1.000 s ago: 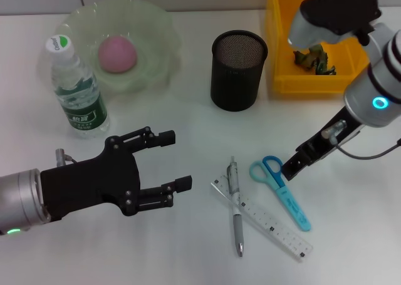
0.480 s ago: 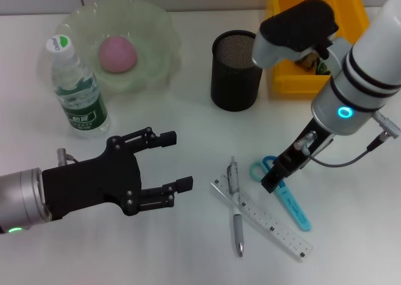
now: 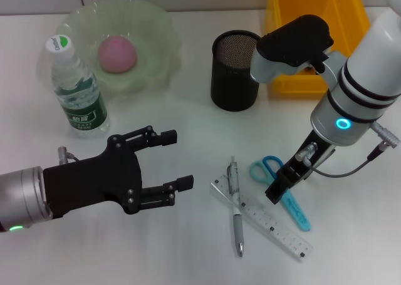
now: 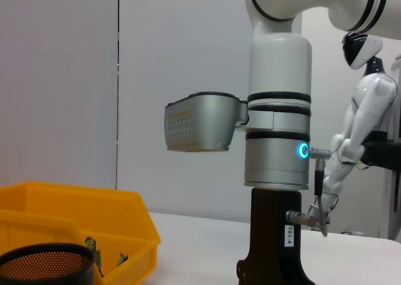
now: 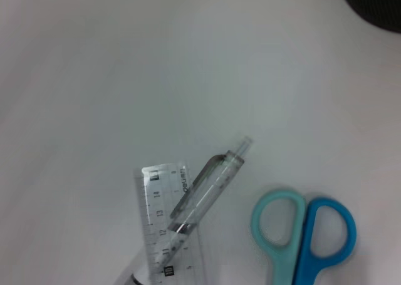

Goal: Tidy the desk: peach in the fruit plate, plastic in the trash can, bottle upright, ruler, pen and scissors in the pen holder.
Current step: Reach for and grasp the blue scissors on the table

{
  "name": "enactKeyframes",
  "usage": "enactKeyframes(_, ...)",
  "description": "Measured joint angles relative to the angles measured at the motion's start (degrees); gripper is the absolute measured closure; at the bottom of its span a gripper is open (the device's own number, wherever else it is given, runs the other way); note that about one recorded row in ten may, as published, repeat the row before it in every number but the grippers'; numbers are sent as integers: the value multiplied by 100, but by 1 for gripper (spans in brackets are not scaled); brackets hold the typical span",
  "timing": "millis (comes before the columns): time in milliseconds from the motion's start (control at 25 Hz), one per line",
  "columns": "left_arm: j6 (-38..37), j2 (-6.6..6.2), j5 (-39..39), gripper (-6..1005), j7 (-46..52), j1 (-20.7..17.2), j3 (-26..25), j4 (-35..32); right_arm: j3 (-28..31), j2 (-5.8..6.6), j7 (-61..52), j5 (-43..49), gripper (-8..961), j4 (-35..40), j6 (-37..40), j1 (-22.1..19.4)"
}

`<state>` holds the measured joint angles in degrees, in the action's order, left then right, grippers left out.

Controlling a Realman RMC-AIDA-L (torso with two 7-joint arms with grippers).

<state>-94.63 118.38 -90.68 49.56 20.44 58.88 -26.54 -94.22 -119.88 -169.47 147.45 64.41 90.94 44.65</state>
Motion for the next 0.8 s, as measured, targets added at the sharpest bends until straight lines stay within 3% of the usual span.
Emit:
enactKeyframes(240, -1, 7, -3, 210, 0, 3, 0, 0, -8, 0, -7, 0, 144, -91, -79, 6)
enactKeyframes(480, -2, 9, -3, 211, -12, 4, 42, 8, -9, 0, -8, 0, 310, -119, -92, 34)
enactKeyframes(800, 3, 9, -3, 211, -51, 11, 62, 44, -60, 0, -7, -1, 374, -146, -146, 51)
